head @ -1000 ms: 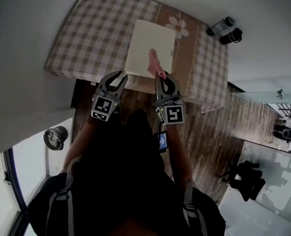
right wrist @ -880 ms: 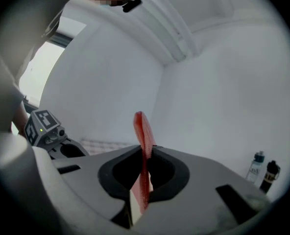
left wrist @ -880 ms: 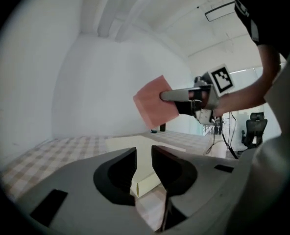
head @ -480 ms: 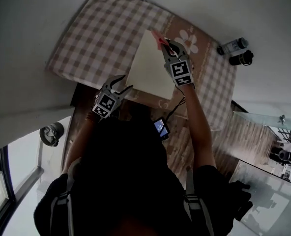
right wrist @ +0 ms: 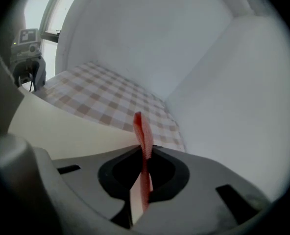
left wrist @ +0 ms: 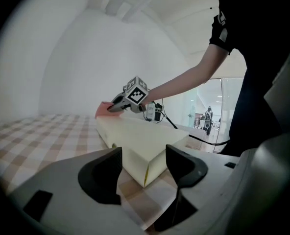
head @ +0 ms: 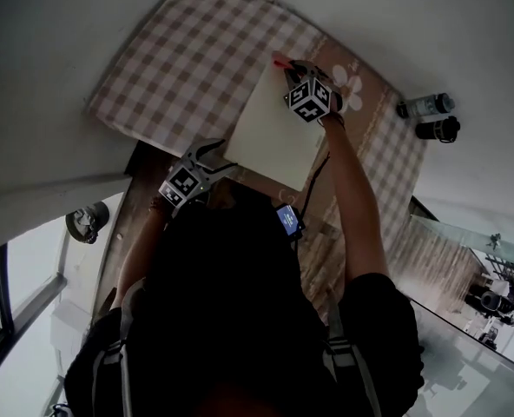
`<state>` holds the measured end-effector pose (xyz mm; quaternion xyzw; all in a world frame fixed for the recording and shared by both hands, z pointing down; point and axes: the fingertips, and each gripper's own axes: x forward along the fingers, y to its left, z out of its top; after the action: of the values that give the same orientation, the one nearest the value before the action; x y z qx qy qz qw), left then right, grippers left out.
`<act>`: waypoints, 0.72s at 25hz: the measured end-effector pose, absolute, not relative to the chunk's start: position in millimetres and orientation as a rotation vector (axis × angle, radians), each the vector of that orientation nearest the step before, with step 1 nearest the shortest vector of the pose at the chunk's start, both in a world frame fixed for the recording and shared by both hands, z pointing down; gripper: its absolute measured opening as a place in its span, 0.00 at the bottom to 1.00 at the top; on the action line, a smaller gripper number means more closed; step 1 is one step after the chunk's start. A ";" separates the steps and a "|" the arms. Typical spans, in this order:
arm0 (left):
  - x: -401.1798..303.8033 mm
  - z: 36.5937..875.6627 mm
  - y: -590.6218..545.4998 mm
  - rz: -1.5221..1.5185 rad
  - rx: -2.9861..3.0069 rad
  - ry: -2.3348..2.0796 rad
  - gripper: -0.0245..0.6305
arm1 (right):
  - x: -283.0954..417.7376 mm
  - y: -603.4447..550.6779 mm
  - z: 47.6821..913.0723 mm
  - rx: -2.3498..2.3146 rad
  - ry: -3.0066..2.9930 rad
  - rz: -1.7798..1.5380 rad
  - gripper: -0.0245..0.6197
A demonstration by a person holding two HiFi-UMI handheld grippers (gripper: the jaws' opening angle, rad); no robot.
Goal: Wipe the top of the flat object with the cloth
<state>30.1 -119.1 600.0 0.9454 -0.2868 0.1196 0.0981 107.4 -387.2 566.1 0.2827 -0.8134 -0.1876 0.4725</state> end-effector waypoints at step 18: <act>46.9 615.2 -129.1 0.504 2.862 -0.793 0.49 | 109.1 -375.9 610.4 0.649 -2.055 0.102 0.06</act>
<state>46.9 -129.1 615.2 0.9481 -0.2628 0.1671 0.0647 109.1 -375.9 610.4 0.2652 -0.8396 0.0418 0.4723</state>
